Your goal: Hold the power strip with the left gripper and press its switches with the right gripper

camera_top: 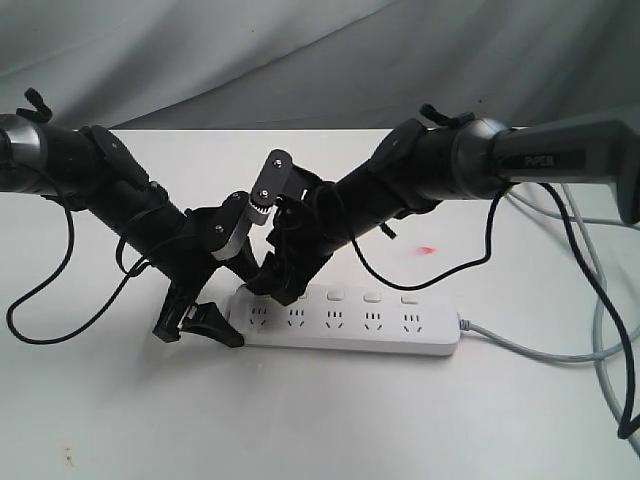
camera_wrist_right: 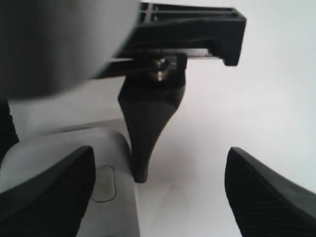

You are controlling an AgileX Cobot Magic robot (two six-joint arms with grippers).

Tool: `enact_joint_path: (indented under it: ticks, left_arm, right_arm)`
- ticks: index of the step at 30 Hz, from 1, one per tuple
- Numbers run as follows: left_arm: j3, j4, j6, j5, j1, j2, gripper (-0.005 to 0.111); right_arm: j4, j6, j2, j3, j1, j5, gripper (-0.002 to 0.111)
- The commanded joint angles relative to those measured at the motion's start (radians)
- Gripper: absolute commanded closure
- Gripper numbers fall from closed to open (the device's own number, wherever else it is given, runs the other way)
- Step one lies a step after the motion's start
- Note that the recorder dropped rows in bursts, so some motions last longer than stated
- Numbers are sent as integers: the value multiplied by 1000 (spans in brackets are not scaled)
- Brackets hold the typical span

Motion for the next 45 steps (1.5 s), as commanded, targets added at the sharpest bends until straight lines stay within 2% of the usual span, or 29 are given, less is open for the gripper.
enact_joint_path:
  ticks: [1, 12, 25, 31, 45]
  left_arm:
    - [-5, -27, 3, 3, 0, -5, 84]
    - [-5, -27, 3, 3, 0, -5, 84]
    - [-5, -27, 3, 3, 0, -5, 84]
    - [-5, -27, 3, 3, 0, -5, 84]
    - [-5, -27, 3, 3, 0, -5, 84]
  right_arm:
    - [-11, -2, 0, 5, 3, -8, 41]
    - [-20, 8, 0, 5, 3, -38, 41]
    - [-125, 54, 24, 5, 6, -42, 41]
    - [-256, 133, 35, 5, 8, -48, 41]
    - [-299, 137, 50, 5, 43, -85, 41]
